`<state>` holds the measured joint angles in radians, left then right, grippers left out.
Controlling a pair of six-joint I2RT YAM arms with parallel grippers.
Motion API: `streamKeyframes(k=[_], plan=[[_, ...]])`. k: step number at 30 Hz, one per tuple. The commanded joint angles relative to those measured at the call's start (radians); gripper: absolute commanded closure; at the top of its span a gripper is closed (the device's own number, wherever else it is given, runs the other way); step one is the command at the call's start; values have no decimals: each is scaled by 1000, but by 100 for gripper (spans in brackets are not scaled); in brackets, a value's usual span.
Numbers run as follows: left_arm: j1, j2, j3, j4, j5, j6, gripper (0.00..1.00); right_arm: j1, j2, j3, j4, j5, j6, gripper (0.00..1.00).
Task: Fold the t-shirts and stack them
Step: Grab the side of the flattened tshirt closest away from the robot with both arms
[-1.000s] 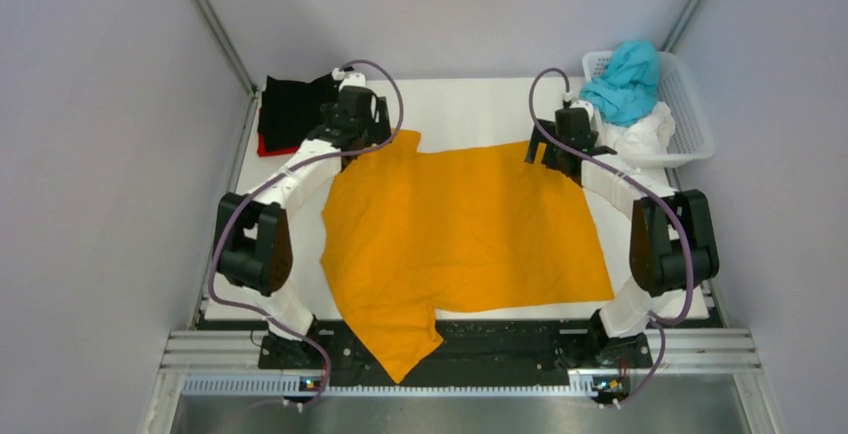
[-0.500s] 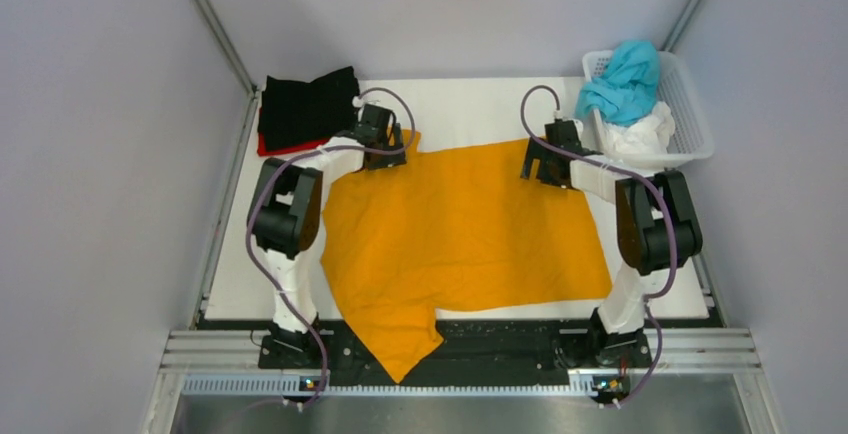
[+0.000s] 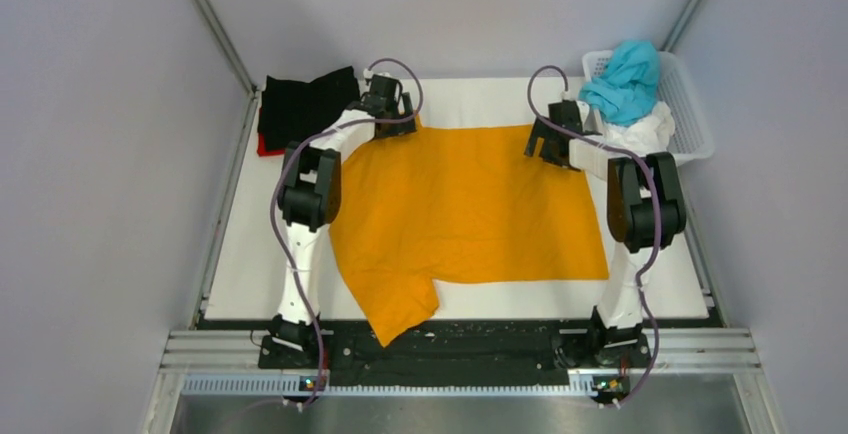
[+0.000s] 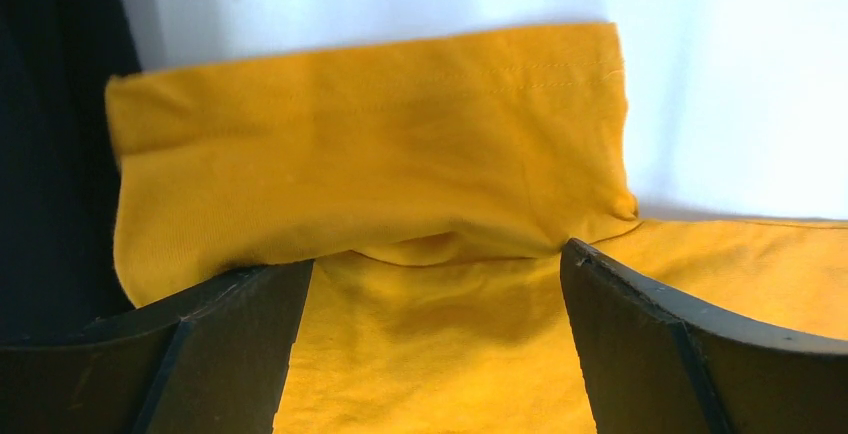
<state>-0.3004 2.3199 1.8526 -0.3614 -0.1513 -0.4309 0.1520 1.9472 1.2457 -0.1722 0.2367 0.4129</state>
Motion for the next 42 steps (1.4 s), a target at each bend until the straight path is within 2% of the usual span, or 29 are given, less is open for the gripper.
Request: streamKeyframes(k=[1, 8, 12, 17, 22, 27, 33, 37, 42], plan=[[9, 123, 155, -48, 142, 19, 1, -32, 73, 79, -35, -31, 19, 1], [29, 290, 473, -133, 247, 22, 1, -63, 157, 229, -72, -48, -10, 1], [26, 212, 447, -134, 280, 30, 1, -61, 143, 273, -102, -70, -35, 1], [-13, -103, 136, 1, 215, 86, 1, -37, -21, 193, -102, -64, -37, 1], [-71, -461, -227, 57, 161, 104, 1, 7, -246, -28, -104, -29, -8, 1], [-151, -825, -637, 125, -8, 48, 1, 10, -486, -243, -114, -49, 63, 1], [-337, -1116, -964, 3, -199, -164, 1, 8, -731, -409, -132, -61, 133, 1], [-470, -1229, -1067, -204, -270, -363, 1, -4, -831, -480, -126, -48, 163, 1], [-565, -1302, -1132, -493, -243, -553, 3, -13, -872, -517, -126, -109, 176, 1]])
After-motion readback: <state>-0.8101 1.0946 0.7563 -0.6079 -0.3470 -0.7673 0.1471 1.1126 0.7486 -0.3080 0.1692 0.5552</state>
